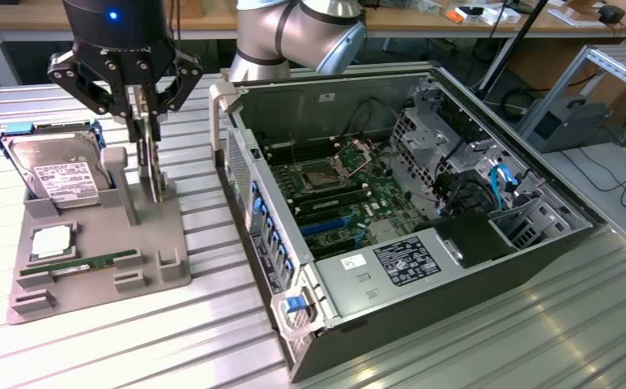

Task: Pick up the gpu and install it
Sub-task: 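Pick up the gpu and move the gpu toward the slot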

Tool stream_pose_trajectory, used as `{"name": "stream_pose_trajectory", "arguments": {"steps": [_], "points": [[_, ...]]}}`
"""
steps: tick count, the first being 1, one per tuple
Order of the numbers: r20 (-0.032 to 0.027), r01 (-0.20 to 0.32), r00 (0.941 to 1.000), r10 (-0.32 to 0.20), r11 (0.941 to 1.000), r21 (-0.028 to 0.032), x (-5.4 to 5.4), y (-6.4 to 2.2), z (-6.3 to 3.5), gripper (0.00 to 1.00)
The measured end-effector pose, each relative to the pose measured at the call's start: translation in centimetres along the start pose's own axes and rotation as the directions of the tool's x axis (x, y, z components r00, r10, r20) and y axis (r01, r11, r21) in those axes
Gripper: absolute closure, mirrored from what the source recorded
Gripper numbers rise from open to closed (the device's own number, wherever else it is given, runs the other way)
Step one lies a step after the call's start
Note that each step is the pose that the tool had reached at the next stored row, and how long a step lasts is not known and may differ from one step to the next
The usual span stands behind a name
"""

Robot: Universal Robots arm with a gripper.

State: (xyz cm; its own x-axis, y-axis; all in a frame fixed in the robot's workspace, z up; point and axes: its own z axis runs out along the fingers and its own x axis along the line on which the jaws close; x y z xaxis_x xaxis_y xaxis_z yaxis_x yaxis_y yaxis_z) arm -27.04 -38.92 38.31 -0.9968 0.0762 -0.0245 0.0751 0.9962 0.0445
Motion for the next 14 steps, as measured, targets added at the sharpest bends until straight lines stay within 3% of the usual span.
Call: {"name": "stream_pose_trajectory", "arguments": {"steps": [14], "points": [[-0.0001, 0.0, 1.0, 0.0, 1.0, 0.0001, -0.02, 0.03, -0.65, 0.73]]}}
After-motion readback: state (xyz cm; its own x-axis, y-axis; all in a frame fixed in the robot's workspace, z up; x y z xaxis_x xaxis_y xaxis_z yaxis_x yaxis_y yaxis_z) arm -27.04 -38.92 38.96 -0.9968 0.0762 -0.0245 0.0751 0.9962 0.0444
